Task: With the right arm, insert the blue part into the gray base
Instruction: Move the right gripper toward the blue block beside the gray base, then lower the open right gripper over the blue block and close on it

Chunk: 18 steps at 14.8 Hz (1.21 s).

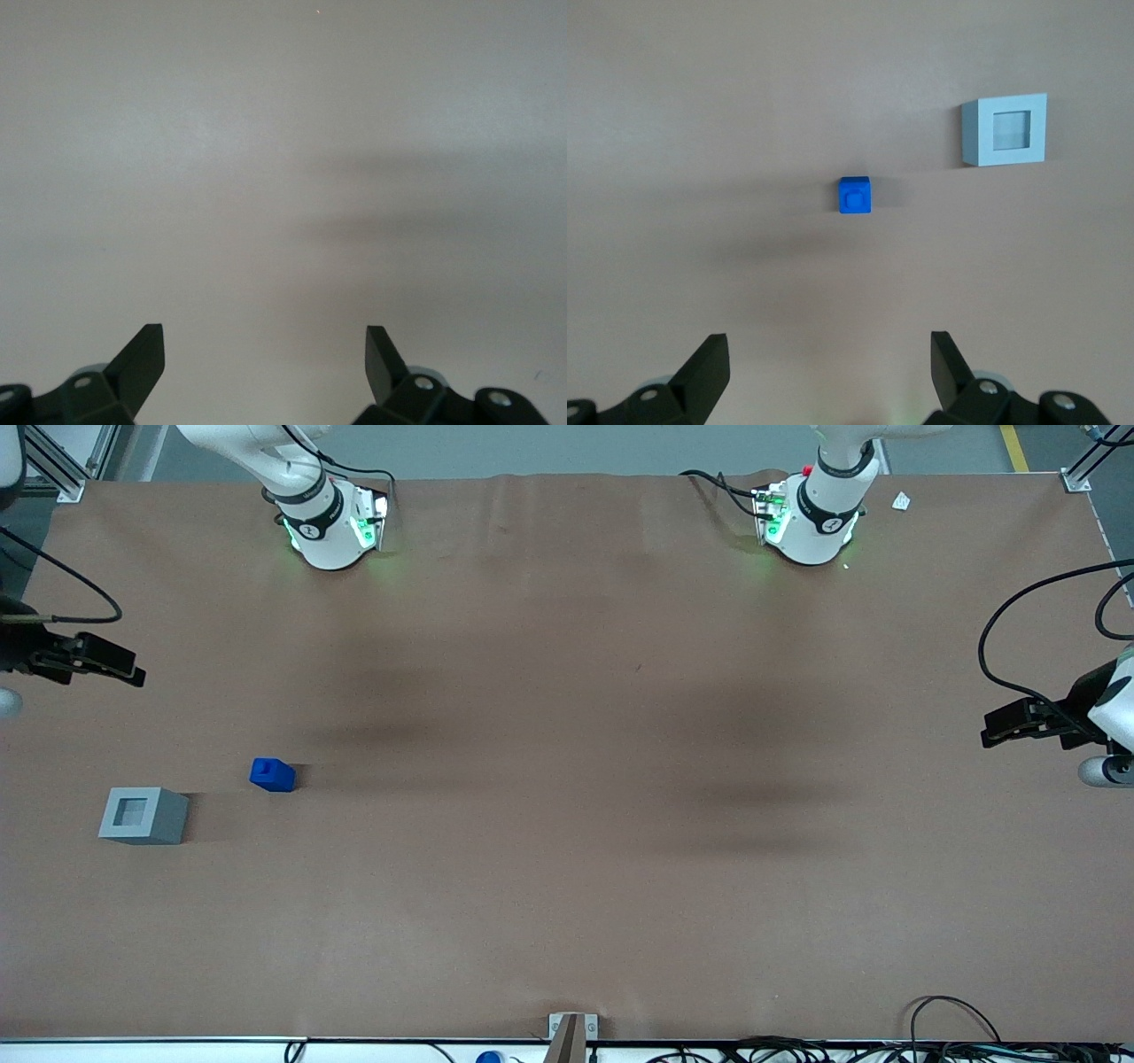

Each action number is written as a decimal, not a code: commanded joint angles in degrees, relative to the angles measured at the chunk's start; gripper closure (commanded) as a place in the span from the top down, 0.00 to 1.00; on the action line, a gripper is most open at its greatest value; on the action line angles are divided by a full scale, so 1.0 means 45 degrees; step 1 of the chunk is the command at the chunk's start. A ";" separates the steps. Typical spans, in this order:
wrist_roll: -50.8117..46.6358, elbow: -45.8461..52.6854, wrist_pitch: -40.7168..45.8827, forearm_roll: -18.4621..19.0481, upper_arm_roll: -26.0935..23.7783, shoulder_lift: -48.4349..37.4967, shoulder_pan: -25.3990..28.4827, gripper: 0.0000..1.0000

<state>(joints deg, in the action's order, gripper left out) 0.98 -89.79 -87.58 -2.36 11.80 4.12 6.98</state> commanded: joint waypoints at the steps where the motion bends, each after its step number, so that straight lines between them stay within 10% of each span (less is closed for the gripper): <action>1: -0.0003 -0.1582 -0.1410 -0.0062 -0.0025 0.0274 -0.0010 1.00; 10: -0.0022 -0.3387 -0.7175 -0.0199 -0.0083 0.4022 0.0264 1.00; 18: -0.0003 -0.3465 -0.7550 -0.0219 -0.0083 0.5276 0.0421 1.00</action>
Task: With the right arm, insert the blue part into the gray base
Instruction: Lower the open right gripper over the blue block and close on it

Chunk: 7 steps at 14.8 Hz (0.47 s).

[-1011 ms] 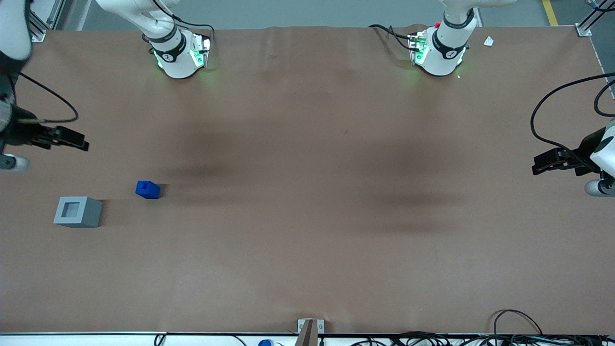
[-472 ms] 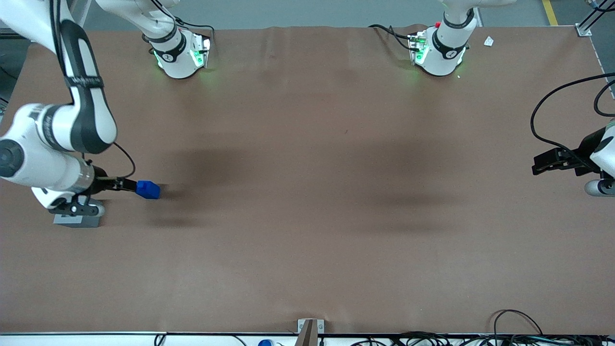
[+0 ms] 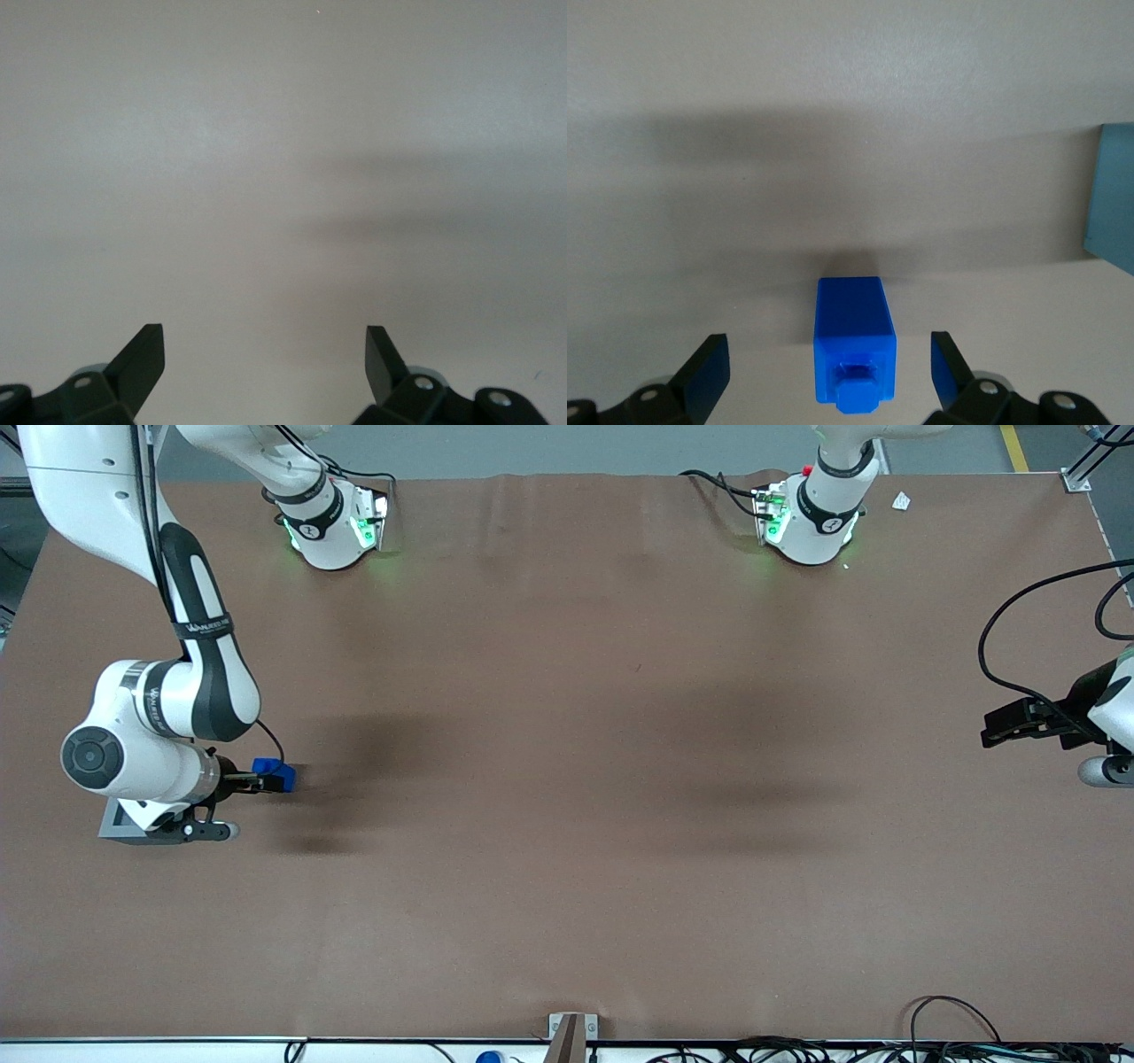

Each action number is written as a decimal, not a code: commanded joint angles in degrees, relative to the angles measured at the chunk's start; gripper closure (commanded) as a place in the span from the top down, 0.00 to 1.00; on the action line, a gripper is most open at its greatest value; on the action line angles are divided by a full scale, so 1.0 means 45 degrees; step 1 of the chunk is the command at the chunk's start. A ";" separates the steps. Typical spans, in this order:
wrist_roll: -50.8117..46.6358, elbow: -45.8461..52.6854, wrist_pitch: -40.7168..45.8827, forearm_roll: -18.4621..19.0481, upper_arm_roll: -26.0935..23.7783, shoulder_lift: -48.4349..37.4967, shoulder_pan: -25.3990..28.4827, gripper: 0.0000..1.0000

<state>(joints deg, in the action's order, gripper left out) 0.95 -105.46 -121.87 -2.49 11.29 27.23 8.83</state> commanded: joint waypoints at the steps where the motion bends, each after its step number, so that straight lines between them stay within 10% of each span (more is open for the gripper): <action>1: 0.0004 -0.0002 0.0090 -0.0188 0.0030 0.0199 0.0012 0.99; 7: 0.0101 -0.0392 0.0129 -0.0188 0.0030 0.0219 -0.0027 0.89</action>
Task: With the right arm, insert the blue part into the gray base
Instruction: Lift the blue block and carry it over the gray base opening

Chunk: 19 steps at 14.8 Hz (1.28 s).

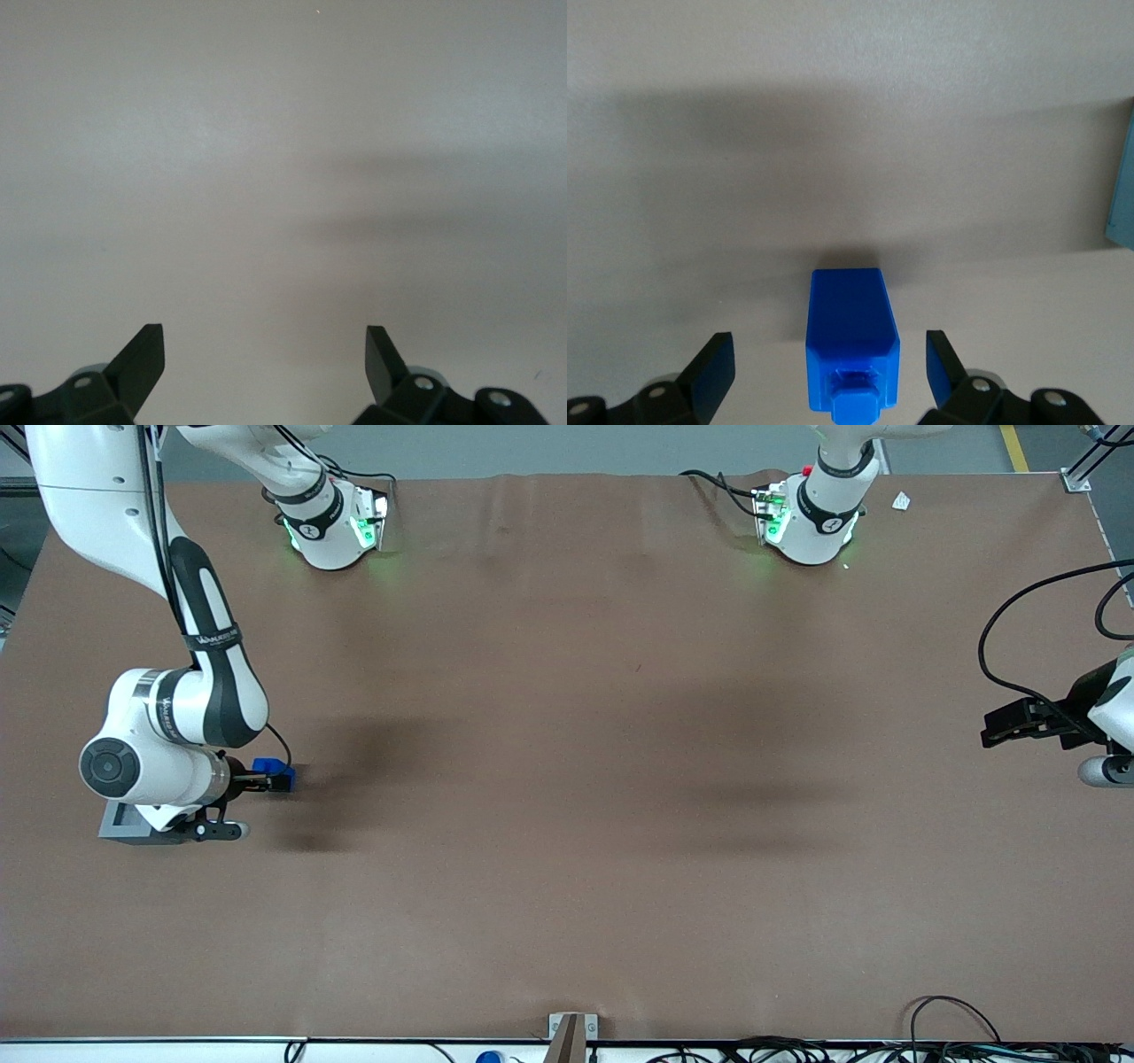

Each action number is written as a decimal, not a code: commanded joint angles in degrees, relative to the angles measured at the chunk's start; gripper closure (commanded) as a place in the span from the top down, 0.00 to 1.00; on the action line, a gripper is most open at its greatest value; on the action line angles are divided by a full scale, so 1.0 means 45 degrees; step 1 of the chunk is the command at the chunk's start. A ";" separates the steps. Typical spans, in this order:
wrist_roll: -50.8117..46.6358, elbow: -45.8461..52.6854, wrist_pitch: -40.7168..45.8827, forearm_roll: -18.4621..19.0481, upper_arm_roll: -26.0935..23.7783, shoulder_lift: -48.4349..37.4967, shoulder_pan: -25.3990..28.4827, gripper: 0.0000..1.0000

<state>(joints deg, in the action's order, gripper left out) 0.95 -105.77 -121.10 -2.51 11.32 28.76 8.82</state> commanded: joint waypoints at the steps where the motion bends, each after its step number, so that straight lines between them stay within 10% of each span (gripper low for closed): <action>1: 0.0120 -0.0342 -0.0024 -0.0185 0.0023 -0.0121 -0.0025 0.86; 6: 0.0139 -0.0792 -0.0082 -0.0185 0.0043 -0.0121 -0.0045 0.69; 13: 0.0139 -0.0929 0.0055 -0.0185 0.0062 -0.0140 -0.0142 0.04; 19: 0.0022 0.0765 0.1495 -0.0244 0.0784 -0.0101 -0.0395 0.02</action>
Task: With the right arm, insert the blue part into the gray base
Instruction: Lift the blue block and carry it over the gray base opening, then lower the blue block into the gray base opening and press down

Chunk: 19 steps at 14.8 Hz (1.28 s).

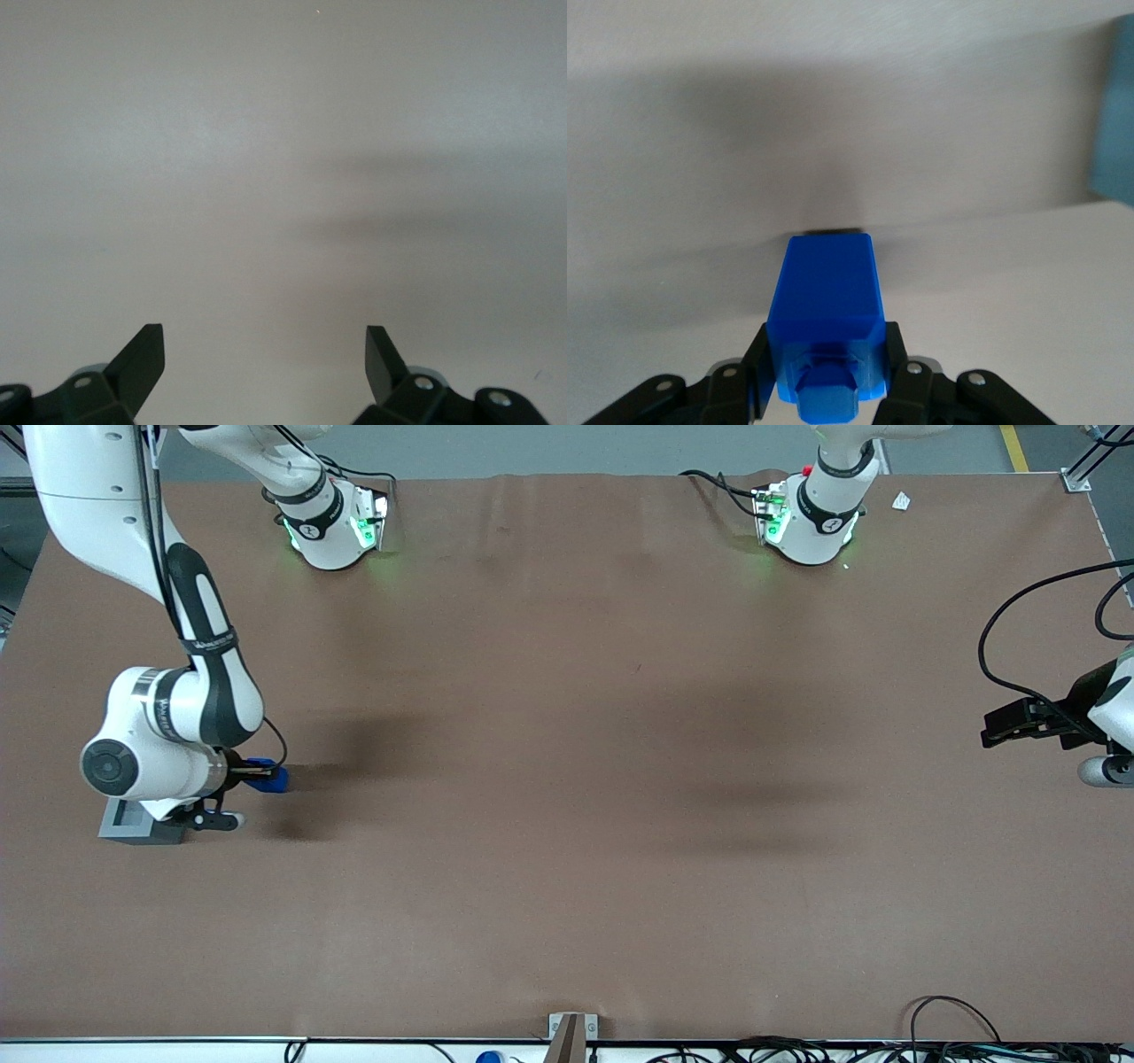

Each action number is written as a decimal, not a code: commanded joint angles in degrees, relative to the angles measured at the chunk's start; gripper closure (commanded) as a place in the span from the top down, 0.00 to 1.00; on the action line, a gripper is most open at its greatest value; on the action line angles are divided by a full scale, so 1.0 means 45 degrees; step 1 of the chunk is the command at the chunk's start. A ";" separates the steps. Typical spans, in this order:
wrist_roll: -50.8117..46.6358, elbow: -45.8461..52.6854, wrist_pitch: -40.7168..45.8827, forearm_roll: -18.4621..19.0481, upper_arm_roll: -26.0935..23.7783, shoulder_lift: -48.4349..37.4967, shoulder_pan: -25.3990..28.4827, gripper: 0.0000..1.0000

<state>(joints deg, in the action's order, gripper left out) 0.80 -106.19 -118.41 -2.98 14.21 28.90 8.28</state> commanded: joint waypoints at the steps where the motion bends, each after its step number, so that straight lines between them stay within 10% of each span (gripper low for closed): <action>1: 0.0077 0.1385 0.1502 -0.0138 0.0143 -0.0134 -0.0375 0.01; 19: 0.2652 0.7034 0.4106 -0.0587 0.0065 0.2093 -0.3402 0.00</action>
<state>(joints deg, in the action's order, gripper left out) 10.56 -76.66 -101.08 -5.15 15.31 37.58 -5.49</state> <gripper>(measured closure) 0.489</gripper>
